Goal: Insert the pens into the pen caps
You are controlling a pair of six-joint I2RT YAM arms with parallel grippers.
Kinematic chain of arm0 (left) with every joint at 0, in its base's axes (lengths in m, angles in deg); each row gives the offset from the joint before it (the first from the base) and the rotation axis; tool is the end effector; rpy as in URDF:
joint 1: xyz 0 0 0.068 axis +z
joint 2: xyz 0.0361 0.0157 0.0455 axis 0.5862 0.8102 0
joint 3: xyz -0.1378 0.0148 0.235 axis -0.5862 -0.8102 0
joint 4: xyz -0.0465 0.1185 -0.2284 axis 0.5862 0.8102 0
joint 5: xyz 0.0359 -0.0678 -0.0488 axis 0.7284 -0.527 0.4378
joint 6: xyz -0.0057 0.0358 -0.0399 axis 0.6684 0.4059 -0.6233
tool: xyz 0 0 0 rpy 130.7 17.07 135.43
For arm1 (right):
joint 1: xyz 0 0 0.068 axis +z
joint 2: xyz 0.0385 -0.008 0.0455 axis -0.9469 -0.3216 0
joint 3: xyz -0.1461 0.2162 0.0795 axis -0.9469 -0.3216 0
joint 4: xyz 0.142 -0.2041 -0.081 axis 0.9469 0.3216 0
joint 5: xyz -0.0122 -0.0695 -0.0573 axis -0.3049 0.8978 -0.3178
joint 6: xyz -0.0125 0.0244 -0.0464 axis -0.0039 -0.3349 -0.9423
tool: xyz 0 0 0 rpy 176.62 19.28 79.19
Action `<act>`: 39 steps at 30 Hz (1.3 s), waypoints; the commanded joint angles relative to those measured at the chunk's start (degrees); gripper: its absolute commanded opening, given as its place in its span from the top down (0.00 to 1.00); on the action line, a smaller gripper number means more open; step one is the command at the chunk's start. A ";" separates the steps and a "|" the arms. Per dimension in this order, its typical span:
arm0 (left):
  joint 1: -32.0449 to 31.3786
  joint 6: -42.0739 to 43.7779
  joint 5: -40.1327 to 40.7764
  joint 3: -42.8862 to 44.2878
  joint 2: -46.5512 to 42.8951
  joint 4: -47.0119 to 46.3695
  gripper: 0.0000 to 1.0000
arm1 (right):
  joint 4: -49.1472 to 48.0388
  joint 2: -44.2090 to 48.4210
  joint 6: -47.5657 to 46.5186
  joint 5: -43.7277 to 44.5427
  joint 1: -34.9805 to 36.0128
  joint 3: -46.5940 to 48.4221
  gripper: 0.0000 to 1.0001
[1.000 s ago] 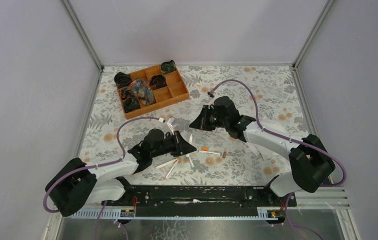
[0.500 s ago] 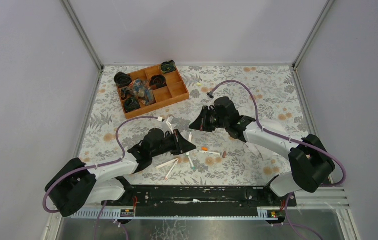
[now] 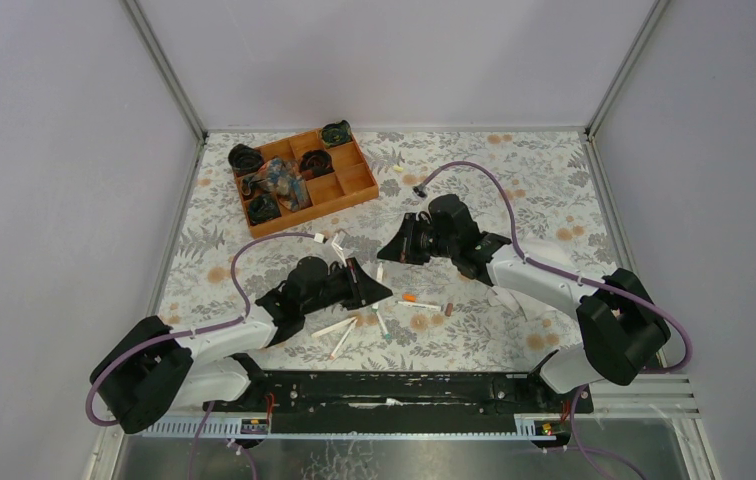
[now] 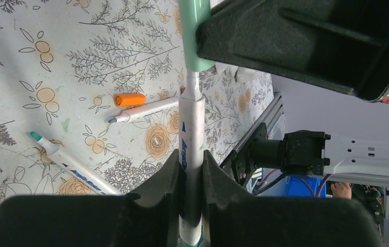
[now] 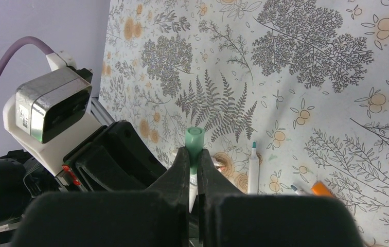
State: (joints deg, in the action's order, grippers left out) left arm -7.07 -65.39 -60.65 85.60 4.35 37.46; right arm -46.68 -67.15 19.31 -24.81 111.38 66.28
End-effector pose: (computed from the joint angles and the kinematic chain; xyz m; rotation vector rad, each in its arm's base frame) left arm 0.1616 -0.1627 0.1788 -0.0050 2.1675 -1.3053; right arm 0.2453 0.2215 0.2450 -0.0886 2.2430 1.2322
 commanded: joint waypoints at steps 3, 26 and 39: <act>1.88 -1.68 1.16 1.58 1.08 -5.53 1.00 | -4.91 1.05 0.68 -2.35 0.47 -0.67 1.00; 3.50 -0.07 -0.71 1.32 -0.77 -6.76 1.00 | -4.73 0.70 1.00 -1.16 0.47 -1.23 1.00; 3.61 1.83 -0.08 1.03 -1.54 -6.86 1.00 | -5.48 1.53 2.86 -4.24 0.47 -1.39 1.00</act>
State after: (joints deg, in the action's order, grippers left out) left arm -3.75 -65.98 -61.42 86.41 4.00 36.04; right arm -51.54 -67.04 20.95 -25.84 111.32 65.10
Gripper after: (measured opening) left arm 0.120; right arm 0.022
